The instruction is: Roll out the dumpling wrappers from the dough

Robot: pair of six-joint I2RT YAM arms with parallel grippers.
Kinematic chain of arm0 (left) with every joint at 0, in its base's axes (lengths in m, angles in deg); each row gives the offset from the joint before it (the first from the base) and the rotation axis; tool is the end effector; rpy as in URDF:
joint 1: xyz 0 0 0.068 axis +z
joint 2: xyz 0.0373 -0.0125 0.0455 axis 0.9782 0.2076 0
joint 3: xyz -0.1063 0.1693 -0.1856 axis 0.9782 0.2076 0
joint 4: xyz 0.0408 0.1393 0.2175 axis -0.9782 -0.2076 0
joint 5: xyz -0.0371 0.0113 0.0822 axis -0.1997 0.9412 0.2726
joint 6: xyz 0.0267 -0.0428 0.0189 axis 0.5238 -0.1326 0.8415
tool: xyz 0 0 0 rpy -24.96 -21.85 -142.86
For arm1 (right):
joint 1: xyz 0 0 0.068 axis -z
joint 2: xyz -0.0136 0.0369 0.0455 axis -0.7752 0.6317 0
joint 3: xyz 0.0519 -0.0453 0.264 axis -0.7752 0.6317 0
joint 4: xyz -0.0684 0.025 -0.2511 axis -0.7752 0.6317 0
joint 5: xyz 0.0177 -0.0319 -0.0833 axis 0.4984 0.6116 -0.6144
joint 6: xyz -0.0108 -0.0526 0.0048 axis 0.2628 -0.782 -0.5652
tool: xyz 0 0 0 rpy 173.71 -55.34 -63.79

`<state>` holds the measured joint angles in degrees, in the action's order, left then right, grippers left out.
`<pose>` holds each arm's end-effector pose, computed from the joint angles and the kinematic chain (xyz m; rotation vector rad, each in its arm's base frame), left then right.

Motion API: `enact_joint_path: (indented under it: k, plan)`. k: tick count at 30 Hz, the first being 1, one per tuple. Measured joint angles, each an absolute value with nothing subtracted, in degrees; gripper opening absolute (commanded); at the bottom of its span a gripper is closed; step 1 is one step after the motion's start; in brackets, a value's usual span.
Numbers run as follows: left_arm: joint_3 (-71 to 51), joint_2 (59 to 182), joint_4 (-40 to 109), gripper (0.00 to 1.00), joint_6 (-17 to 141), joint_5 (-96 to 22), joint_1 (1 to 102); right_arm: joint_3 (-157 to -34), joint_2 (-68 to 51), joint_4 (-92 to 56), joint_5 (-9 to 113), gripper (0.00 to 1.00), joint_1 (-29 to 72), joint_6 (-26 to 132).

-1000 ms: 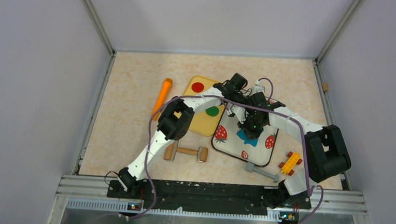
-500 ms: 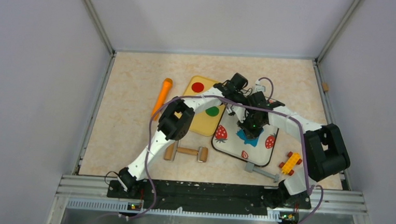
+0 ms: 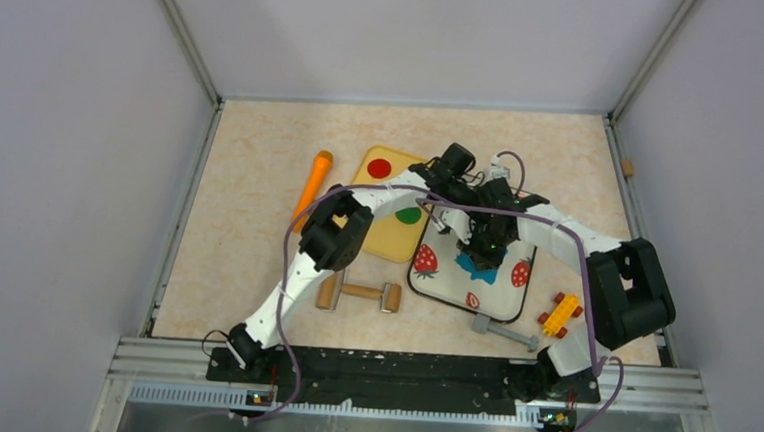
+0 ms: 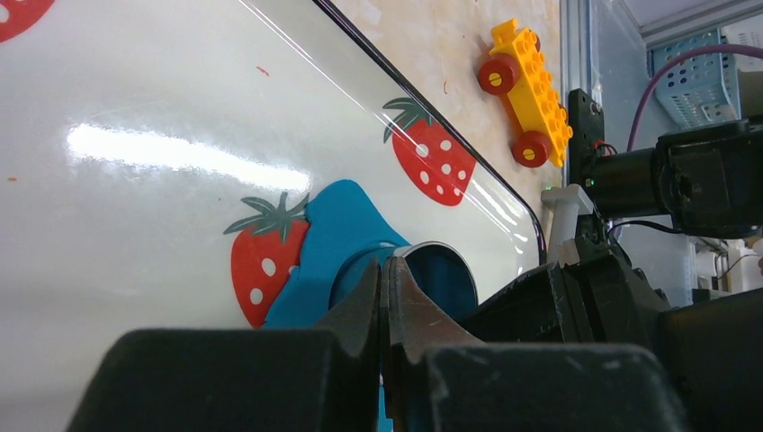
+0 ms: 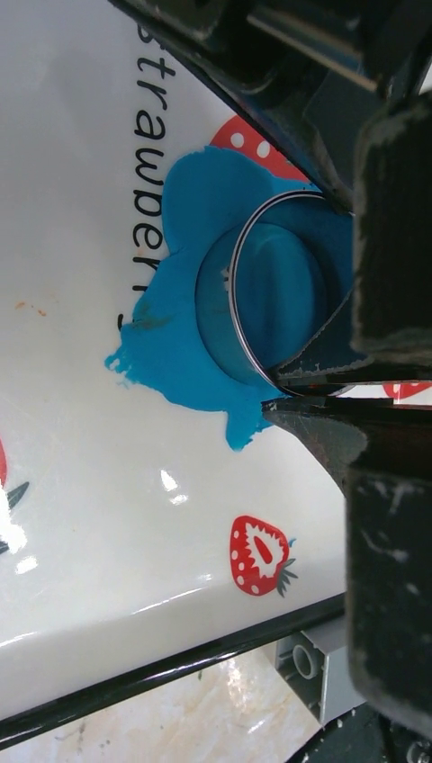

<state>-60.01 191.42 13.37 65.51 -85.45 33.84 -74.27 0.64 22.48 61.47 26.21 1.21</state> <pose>0.3779 -0.4087 0.1454 1.2462 2.0907 -1.5891 0.2498 0.1259 0.1787 -1.6616 2.3035 0.3652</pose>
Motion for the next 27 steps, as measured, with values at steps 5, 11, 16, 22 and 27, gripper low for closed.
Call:
enact_joint_path:
  k: [5, 11, 16, 22, 27]
  plan:
    - [-55.3, 188.6, 13.6, 0.0, 67.6, -85.5, 34.1, -74.5, 0.7, 25.4, 62.8, 0.0, 25.5, -2.8]
    - [-53.8, 187.4, 12.1, 0.0, 69.5, -85.5, 34.1, -74.5, 0.6, 27.6, 63.2, 0.0, 25.1, -7.4]
    - [-52.4, 186.5, 11.9, 0.0, 70.7, -85.1, 34.4, -74.7, 0.6, 29.0, 63.1, 0.0, 25.1, -10.3]
    - [-52.3, 186.4, 11.4, 0.07, 71.0, -85.1, 34.7, -75.0, 0.6, 29.8, 63.2, 0.09, 25.6, -11.8]
    - [-53.3, 186.4, 9.8, 0.28, 69.4, -83.7, 34.7, -75.7, 0.5, 30.9, 64.4, 0.28, 25.9, -10.7]
